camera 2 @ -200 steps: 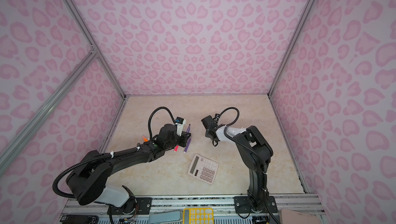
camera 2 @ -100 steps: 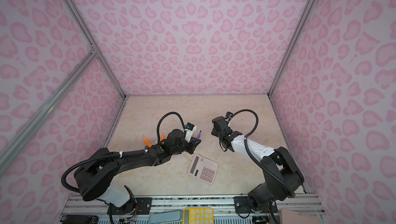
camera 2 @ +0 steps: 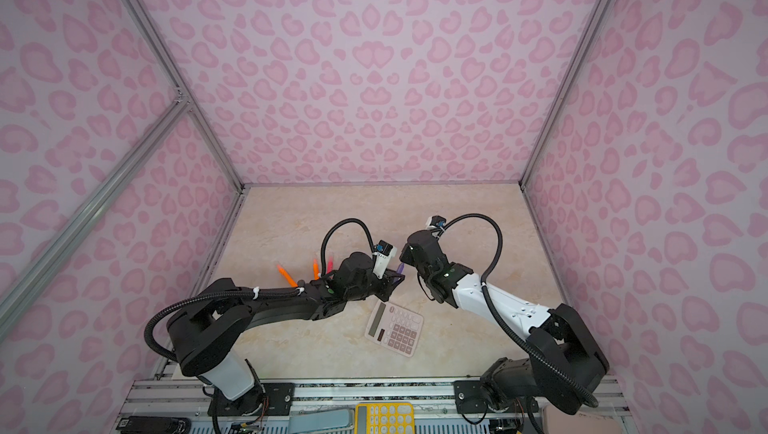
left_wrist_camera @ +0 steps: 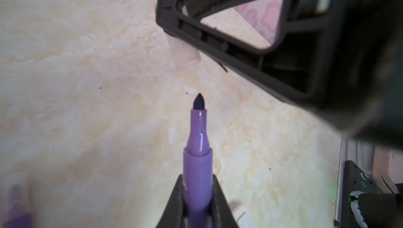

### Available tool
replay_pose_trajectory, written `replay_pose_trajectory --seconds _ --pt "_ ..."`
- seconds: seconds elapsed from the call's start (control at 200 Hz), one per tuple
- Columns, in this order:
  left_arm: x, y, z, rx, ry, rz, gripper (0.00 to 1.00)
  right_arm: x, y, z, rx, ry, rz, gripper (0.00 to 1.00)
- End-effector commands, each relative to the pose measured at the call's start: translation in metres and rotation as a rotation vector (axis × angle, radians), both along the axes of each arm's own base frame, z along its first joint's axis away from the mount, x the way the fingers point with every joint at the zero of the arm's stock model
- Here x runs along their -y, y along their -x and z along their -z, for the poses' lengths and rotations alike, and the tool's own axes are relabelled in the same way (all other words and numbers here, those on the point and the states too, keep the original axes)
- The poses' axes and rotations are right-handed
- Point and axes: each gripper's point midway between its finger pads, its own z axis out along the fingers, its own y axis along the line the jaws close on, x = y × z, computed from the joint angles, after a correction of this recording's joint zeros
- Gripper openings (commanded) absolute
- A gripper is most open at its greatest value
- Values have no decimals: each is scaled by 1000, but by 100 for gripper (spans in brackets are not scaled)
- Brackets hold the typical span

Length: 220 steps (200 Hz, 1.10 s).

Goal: Insert the pens into the pen caps
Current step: 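Carry the translucent cap with the right gripper above the purple marker tip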

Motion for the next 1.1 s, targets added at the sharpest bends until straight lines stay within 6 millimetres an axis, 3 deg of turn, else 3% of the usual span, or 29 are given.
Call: replay_pose_trajectory --seconds 0.0,0.355,1.095 --pt "6 -8 -9 25 31 -13 3 -7 -1 -7 27 -22 -7 0" --pt "5 -14 -10 25 23 -42 3 -18 5 -8 34 -20 -31 0" --pt "0 -18 -12 24 21 -66 3 -14 4 -7 41 8 -16 0"
